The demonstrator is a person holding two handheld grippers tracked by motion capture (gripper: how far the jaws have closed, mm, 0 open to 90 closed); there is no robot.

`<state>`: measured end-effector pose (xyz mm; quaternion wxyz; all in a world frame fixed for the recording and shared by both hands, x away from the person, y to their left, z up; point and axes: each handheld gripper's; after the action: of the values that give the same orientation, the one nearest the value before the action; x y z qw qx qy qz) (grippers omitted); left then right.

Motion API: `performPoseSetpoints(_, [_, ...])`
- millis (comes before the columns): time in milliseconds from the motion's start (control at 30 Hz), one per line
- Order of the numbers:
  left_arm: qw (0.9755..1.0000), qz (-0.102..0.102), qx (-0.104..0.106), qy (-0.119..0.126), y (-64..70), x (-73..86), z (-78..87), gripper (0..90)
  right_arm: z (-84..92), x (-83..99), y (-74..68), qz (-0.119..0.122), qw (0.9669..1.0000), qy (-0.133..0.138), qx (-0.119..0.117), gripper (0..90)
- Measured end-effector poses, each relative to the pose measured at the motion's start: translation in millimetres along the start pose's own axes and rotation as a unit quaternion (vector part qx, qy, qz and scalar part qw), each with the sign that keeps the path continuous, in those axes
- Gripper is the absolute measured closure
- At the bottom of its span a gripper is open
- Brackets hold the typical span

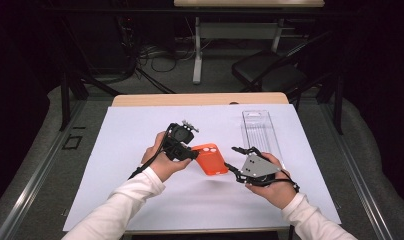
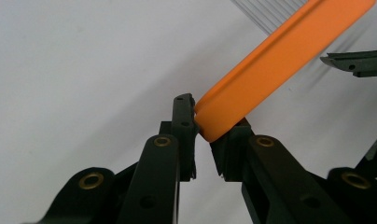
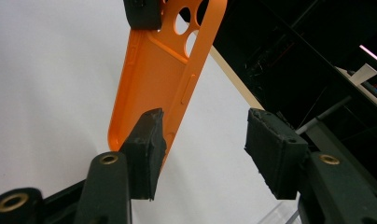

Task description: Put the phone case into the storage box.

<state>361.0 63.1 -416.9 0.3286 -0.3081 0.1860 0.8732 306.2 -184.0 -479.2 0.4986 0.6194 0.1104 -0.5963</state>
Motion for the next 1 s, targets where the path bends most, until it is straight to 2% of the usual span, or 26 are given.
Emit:
performPoseSetpoints(100, [0.9998, 0.014, 0.010, -0.011, -4.5, -0.8, -2.7, 79.8, 0.2, -0.5, 0.9, -0.008, 1.0000, 0.002, -0.003, 46.4])
performPoseSetpoints(367, [0.9986, 0.037, 0.023, -0.030, -9.0, -2.5, -7.3, 79.8, 0.0, -1.0, 1.7, -0.010, 0.9999, -0.003, -0.001, 45.8])
performPoseSetpoints(700, [0.9979, 0.038, 0.013, -0.051, -8.2, -4.9, -13.6, 79.8, -2.0, -2.2, 3.1, -0.008, 0.9999, -0.010, 0.003, 44.8])
performPoseSetpoints(1000, [0.9979, 0.025, 0.005, -0.060, -3.7, -9.9, -18.1, 79.8, -7.2, -3.3, 5.1, -0.016, 0.9994, -0.031, 0.004, 46.8])
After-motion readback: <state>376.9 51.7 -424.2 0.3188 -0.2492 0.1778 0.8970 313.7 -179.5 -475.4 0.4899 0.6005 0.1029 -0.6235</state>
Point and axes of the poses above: each handheld gripper's, and its own axes: z roughly backward along the jaws, x roughly out of its underside, y roughly to its right, and after that the axes turned 11 degrees about y, right-handed
